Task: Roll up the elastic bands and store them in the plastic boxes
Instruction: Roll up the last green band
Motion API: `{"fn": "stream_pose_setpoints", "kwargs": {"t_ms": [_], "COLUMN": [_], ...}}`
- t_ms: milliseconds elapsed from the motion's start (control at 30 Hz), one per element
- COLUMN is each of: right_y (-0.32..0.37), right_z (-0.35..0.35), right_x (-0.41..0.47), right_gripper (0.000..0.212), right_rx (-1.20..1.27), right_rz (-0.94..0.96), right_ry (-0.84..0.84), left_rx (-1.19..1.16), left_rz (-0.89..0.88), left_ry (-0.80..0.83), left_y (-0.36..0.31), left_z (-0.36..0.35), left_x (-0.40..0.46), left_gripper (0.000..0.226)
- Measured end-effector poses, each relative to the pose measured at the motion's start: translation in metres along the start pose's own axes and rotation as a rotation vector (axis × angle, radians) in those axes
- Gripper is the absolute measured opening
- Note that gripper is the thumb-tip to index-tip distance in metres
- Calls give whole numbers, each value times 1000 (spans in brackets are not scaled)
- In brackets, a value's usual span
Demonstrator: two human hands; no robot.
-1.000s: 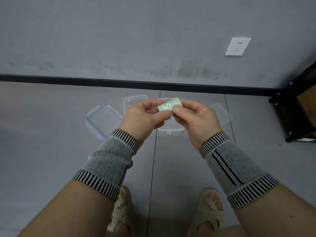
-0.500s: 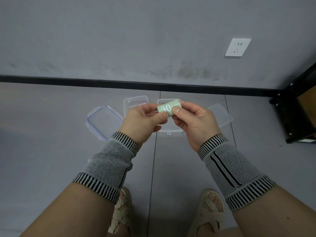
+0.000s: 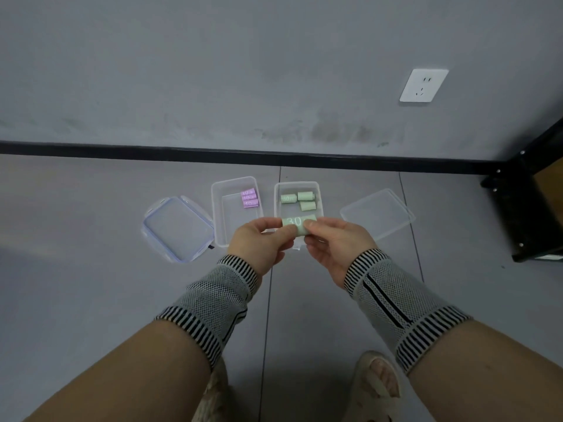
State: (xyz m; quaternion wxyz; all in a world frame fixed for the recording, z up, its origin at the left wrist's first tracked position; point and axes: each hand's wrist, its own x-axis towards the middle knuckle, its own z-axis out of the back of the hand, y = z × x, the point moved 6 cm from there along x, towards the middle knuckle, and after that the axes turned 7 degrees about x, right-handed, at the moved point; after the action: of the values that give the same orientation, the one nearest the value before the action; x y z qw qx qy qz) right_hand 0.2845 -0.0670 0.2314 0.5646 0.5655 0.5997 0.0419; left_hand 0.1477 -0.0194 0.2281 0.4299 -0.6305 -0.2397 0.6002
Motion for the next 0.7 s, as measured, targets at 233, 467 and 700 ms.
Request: {"fn": "stream_pose_setpoints", "kwargs": {"t_ms": [233,467,700], "right_y": [-16,-63,-79], "right_z": [9,19,37], "right_x": [91,227,308], "right_gripper": [26,17,12], "right_rx": [77,86,41], "right_rz": [-2,-66,-87], "right_ry": [-81,-173,-262], "left_rx": [58,139,217], "left_rz": [-4,36,112], "left_ry": [-34,-73,-64], "left_y": [15,71,97], "left_z": [-15,-29,-51], "left_x": [94,225,293], "left_gripper": [33,34,35]}}
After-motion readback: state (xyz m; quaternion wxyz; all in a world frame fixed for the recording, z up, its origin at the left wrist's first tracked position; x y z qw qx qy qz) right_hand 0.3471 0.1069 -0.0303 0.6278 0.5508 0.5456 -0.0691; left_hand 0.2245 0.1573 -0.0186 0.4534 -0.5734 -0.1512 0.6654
